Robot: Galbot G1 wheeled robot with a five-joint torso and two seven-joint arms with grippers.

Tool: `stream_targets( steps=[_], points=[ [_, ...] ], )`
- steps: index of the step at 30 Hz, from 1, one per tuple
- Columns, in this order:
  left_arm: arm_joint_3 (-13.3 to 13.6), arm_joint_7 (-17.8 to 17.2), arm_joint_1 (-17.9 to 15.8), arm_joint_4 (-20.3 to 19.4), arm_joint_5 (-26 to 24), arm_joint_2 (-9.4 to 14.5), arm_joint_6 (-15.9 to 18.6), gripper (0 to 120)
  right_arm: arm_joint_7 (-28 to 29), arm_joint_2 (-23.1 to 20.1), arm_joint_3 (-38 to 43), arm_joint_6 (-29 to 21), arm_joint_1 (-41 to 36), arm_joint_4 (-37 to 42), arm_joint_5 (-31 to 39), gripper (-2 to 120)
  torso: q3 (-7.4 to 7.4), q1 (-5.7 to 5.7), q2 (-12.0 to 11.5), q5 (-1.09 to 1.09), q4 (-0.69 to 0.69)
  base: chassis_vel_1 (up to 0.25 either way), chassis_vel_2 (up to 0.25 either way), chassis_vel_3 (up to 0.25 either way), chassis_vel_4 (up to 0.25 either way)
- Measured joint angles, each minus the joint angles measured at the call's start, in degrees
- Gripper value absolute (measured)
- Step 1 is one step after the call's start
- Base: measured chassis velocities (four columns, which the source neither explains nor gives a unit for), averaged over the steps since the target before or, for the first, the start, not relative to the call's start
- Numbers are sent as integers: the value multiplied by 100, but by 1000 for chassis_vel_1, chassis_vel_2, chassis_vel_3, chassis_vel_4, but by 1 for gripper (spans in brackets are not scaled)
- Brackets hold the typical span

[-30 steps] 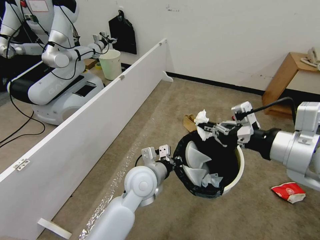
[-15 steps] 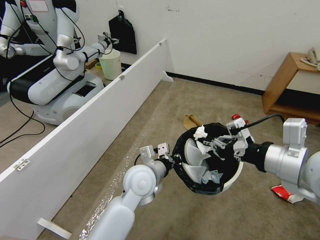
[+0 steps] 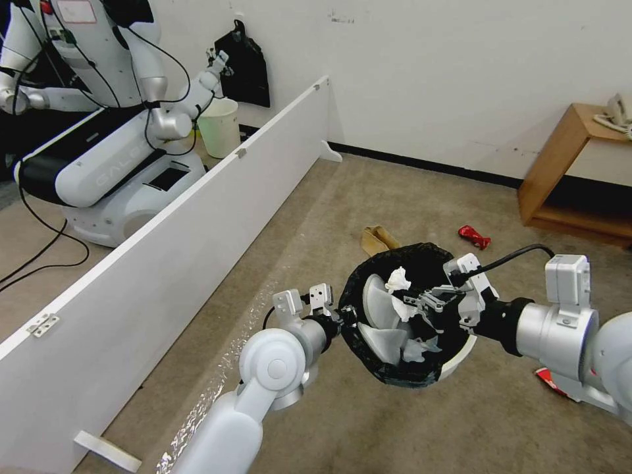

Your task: Pick up the trash bin, then pick up the garbage from the floor and place it into the trash bin.

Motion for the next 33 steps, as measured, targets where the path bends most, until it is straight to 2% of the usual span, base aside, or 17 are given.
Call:
stream_targets(
  steps=[5, 6, 9, 10, 11, 13, 14, 15, 17, 18, 19, 21, 22, 24, 33],
  points=[
    [7, 0, 30, -34, -15, 26, 2, 2, -12, 30, -4, -5, -59, 1, -105, 11, 0, 0, 0, 0, 0, 0, 0, 0, 0],
    [8, 1, 37, -45, -21, 44, 3, 2, -17, 33, -5, -6, -62, 1, -123, 17, 0, 0, 0, 0, 0, 0, 0, 0, 0],
    [9, 2, 37, -48, -24, 57, 3, 2, -20, 33, -7, -6, -51, 2, -124, 22, 0, 0, 0, 0, 0, 0, 0, 0, 0],
    [9, 3, 37, -50, -30, 69, 3, 2, -22, 30, -7, -6, -31, 2, -122, 28, 0, 0, 0, 0, 0, 0, 0, 0, 0],
    [9, 3, 37, -50, -30, 69, 3, 2, -22, 30, -7, -6, -31, 2, -122, 28, 0, 0, 0, 0, 0, 0, 0, 0, 0],
    [10, 6, 32, -50, -35, 82, 3, 2, -28, 14, -6, -6, -9, 2, -114, 42, 0, 0, 0, 0, 0, 0, 0, 0, 0],
    [10, 6, 32, -50, -35, 82, 3, 2, -28, 14, -6, -6, -9, 2, -114, 42, 0, 0, 0, 0, 0, 0, 0, 0, 0],
    [14, 7, 31, -50, -35, 79, 4, 2, -35, 9, -5, -5, 7, 2, -106, 48, 0, 0, 0, 0, 0, 0, 0, 0, 0],
    [15, 8, 31, -50, -36, 76, 3, 2, -39, 8, -4, -4, 11, 2, -104, 52, 0, 0, 0, 0, 0, 0, 0, 0, 0],
    [18, 9, 31, -50, -37, 68, 4, 2, -49, 7, -2, -3, 16, 3, -101, 58, 0, 0, 0, 0, 0, 0, 0, 0, 0],
    [18, 9, 31, -50, -37, 68, 4, 2, -49, 7, -2, -3, 16, 3, -101, 58, 0, 0, 0, 0, 0, 0, 0, 0, 0],
    [20, 11, 35, -50, -37, 56, 4, 2, -84, 16, 12, -6, 18, 2, -97, 70, 0, 0, 0, 0, 0, 0, 0, 0, 0],
    [20, 11, 35, -50, -37, 56, 4, 2, -84, 16, 12, -6, 18, 2, -97, 70, 0, 0, 0, 0, 0, 0, 0, 0, 0],
    [21, 12, 37, -48, -37, 52, 3, 2, -99, 20, 18, -11, 21, 2, -93, 77, 0, 0, 0, 0, 0, 0, 0, 0, 0],
    [12, 14, 36, -30, -37, 51, 3, 2, -144, 31, 21, -14, 49, 2, -91, 79, 0, 0, 0, 0, 0, 0, 0, 0, 0]
  ],
)
